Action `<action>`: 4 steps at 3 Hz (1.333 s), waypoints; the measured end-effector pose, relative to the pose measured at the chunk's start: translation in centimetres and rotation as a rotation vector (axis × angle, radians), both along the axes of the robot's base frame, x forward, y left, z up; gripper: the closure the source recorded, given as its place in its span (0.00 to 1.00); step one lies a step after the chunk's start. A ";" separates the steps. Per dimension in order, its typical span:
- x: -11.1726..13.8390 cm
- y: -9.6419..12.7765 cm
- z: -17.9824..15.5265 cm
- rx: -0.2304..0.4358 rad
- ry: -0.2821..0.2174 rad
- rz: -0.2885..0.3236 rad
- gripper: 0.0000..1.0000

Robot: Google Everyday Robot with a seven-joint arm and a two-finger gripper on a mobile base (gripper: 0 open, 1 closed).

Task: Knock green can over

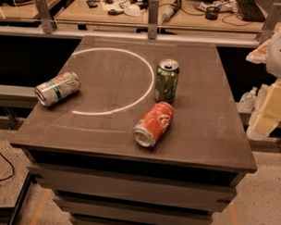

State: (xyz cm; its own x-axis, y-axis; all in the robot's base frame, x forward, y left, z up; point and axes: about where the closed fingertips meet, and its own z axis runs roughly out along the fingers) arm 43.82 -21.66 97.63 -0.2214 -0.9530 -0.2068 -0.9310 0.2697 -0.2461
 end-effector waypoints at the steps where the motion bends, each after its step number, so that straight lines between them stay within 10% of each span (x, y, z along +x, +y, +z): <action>1: 0.0 0.0 0.0 0.000 0.000 0.000 0.00; 3: 1.7 0.8 0.4 0.092 -0.048 0.020 0.00; 4: 4.7 1.9 0.8 0.250 -0.092 0.067 0.00</action>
Offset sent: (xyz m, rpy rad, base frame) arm 0.0051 0.0019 0.0002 0.0409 -0.0148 0.0053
